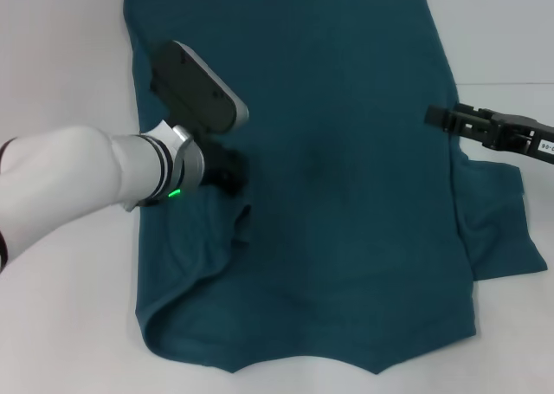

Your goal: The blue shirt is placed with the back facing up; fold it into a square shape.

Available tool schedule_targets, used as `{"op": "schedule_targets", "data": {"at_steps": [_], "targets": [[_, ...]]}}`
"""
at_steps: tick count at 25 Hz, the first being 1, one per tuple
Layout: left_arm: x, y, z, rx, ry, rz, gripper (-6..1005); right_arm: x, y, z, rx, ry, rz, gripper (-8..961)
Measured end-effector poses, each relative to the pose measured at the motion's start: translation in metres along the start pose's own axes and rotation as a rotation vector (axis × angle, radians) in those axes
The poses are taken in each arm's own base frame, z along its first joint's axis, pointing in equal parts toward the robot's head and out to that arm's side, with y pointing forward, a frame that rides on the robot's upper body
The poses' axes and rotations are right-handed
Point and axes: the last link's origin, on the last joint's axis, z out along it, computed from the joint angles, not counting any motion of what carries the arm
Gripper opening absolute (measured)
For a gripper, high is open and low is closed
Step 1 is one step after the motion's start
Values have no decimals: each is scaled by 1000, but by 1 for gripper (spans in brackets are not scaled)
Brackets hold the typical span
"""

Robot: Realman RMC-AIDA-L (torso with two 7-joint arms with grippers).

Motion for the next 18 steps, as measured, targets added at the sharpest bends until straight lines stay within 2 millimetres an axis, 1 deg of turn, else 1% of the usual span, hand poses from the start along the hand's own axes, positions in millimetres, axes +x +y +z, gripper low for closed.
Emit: {"op": "schedule_targets", "data": {"at_steps": [2, 3, 4, 5, 7, 10, 13, 15, 17, 18], "targets": [[0, 2, -2, -23, -9, 2, 71, 2, 0, 0, 1, 4, 3, 818], [4, 2, -12, -67, -12, 0, 76, 3, -1, -1, 2, 6, 6, 818], [4, 2, -15, -77, -13, 2, 80, 3, -1, -1, 2, 6, 6, 818], [7, 1, -23, -86, -4, 6, 85, 4, -1, -2, 5, 7, 8, 818], [12, -3, -37, -87, 17, 18, 165, 5, -2, -3, 8, 6, 10, 818], [10, -6, -51, -81, 30, -10, 284, 6, -3, -4, 11, 6, 11, 817], [10, -12, -61, -81, 41, -84, 297, 8, -3, -4, 21, 32, -5, 817], [13, -13, -70, -110, 46, -117, 305, 9, -5, -4, 46, 80, -32, 817], [18, -8, -80, -175, 43, -119, 314, 5, -7, -5, 98, 133, -75, 817], [18, -8, -80, -175, 43, -119, 318, 3, -7, -5, 119, 153, -95, 817]]}}
